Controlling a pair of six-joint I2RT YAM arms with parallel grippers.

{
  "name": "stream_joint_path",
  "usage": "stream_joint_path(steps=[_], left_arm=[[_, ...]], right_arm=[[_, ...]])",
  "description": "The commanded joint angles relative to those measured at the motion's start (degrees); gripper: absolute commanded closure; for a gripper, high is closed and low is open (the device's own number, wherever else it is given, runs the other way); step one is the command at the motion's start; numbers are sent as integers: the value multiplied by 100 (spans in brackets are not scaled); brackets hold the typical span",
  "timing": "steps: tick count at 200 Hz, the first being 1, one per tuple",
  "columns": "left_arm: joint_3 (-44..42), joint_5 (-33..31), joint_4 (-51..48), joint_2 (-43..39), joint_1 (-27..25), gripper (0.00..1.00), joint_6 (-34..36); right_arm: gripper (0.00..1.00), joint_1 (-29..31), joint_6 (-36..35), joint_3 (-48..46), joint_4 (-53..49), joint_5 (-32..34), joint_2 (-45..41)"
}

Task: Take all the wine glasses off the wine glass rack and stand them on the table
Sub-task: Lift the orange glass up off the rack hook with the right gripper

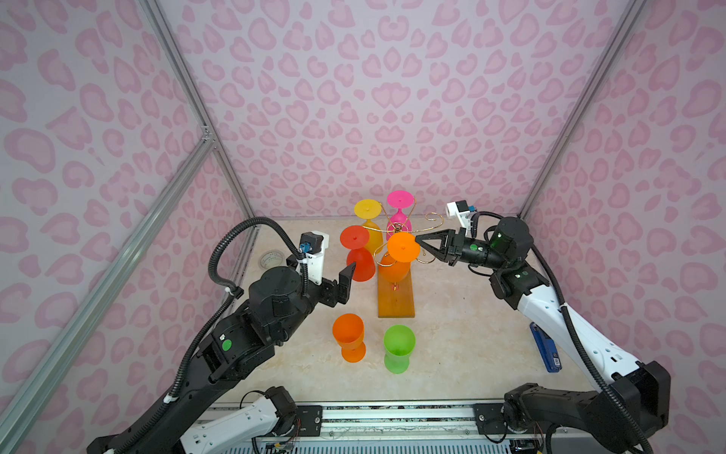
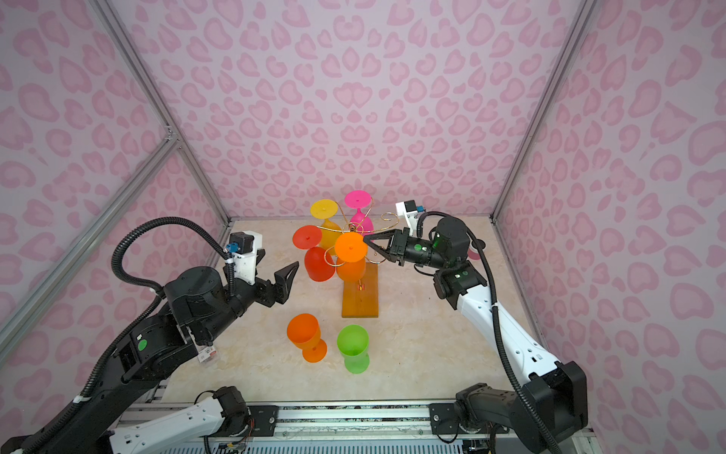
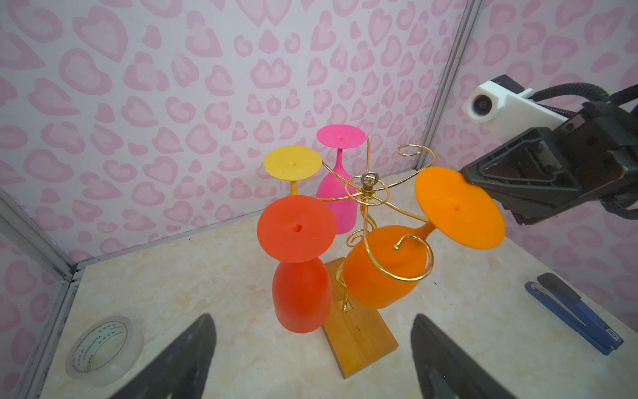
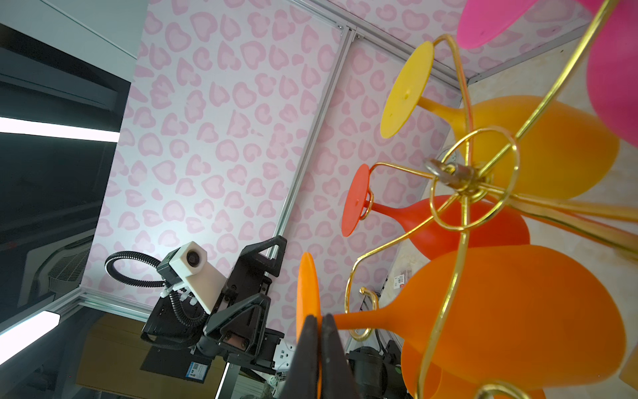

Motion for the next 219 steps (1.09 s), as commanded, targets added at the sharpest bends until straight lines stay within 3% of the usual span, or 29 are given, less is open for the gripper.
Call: stream_joint_path(steps=[1, 121, 219], left_arm=[[73, 67, 236, 47, 3, 10, 42], [140, 210, 342, 209, 16, 10, 24], [225, 383, 508, 454, 56, 10, 62]], right_arm=[[100, -23, 39, -87, 264, -56, -78], [100, -41, -1, -438, 202, -146, -515], [100, -32, -316, -579, -656, -210, -1259]])
